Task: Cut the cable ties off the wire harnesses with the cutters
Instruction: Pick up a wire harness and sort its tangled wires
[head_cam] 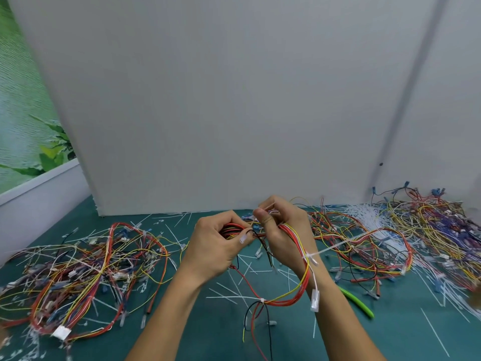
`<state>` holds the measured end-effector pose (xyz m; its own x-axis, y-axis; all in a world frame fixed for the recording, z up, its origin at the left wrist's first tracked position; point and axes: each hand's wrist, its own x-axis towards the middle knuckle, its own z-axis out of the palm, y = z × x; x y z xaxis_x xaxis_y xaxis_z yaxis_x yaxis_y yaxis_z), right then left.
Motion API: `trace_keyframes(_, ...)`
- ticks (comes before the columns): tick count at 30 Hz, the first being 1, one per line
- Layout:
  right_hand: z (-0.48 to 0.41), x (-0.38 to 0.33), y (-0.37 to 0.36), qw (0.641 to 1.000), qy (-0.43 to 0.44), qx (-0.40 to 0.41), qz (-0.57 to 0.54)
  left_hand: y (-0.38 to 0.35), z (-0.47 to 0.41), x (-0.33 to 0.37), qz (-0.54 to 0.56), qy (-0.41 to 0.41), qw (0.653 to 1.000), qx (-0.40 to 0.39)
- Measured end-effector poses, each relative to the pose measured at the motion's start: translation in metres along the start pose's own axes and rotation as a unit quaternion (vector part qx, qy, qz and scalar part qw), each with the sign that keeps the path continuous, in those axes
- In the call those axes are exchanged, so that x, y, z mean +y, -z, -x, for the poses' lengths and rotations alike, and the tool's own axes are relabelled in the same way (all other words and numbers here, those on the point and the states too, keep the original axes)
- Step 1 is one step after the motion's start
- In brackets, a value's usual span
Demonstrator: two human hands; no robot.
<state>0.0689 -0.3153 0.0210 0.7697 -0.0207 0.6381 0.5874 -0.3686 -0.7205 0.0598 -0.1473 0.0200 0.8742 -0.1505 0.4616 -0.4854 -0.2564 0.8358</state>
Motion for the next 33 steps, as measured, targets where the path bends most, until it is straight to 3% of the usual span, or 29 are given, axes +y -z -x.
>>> trace_keyframes(7, -0.005, 0.007, 0.010, 0.996, -0.056, -0.040, -0.065, 0.009, -0.005, -0.015, -0.013, 0.013, 0.999, -0.030)
trace_keyframes(11, -0.013, 0.008, 0.033, 0.965, -0.163, 0.024, -0.203, 0.017, -0.008, -0.018, 0.066, 0.029, 0.997, 0.014)
trace_keyframes(16, -0.013, 0.021, 0.045, 0.940, -0.222, -0.041, -0.258, 0.024, -0.015, -0.021, 0.138, 0.030, 0.988, 0.071)
trace_keyframes(20, -0.015, 0.026, 0.052, 0.909, -0.253, -0.021, -0.330, 0.035, -0.018, -0.024, 0.209, 0.049, 0.966, 0.141)
trace_keyframes(27, -0.014, 0.037, 0.064, 0.914, -0.264, 0.009, -0.307, 0.046, -0.022, -0.021, 0.312, 0.074, 0.929, 0.182)
trace_keyframes(33, -0.016, 0.045, 0.066, 0.900, -0.225, 0.026, -0.373, 0.050, -0.023, -0.022, 0.349, 0.114, 0.913, 0.175)
